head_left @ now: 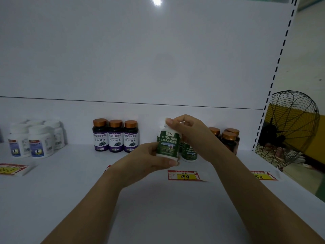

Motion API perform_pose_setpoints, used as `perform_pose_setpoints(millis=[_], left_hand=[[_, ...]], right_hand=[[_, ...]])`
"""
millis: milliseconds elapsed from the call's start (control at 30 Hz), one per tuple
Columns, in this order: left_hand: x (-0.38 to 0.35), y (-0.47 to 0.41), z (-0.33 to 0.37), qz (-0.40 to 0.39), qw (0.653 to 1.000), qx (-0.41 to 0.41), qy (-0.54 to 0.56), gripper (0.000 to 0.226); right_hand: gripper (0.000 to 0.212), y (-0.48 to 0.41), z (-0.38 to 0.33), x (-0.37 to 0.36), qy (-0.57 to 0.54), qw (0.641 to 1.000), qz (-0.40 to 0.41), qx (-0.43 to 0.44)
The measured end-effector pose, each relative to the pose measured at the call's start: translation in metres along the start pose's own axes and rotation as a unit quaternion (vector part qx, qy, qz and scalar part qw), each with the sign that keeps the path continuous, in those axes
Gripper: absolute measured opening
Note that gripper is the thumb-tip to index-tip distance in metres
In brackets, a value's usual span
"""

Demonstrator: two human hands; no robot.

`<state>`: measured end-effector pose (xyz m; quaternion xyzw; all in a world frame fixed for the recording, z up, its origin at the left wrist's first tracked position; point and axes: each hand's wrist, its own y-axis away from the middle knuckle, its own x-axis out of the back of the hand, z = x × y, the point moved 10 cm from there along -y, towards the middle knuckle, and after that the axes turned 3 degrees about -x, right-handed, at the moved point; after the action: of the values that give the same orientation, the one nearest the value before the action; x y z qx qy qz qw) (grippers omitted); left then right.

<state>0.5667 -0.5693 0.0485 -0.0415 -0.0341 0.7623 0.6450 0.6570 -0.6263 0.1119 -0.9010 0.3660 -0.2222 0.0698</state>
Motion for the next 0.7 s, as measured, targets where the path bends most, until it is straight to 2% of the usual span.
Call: perform_pose_setpoints(millis=[133, 200, 367, 467, 700], left_hand=[[-0.010, 0.003, 0.000, -0.036, 0.995, 0.028, 0.093, 0.045], [-0.010, 0.004, 0.000, -0.041, 0.991, 0.036, 0.121, 0.048], [0.007, -0.003, -0.001, 0.030, 0.998, 0.003, 0.047, 0.049], [0.010, -0.004, 0.000, 0.051, 0.999, -0.013, 0.004, 0.049], [0.000, 0.000, -0.004, 0.001, 0.995, 0.021, 0.098, 0.042]], right_hand=[[0.043, 0.002, 0.000, -0.019, -0.125, 0.986, -0.104, -0.022], [0.042, 0.006, -0.002, -0.023, -0.173, 0.975, -0.141, -0.022], [0.023, 0.004, -0.001, -0.004, -0.149, 0.987, -0.066, -0.005], [0.025, 0.002, 0.001, -0.002, -0.148, 0.988, -0.046, -0.006], [0.021, 0.004, 0.001, -0.010, -0.155, 0.983, -0.097, -0.015]])
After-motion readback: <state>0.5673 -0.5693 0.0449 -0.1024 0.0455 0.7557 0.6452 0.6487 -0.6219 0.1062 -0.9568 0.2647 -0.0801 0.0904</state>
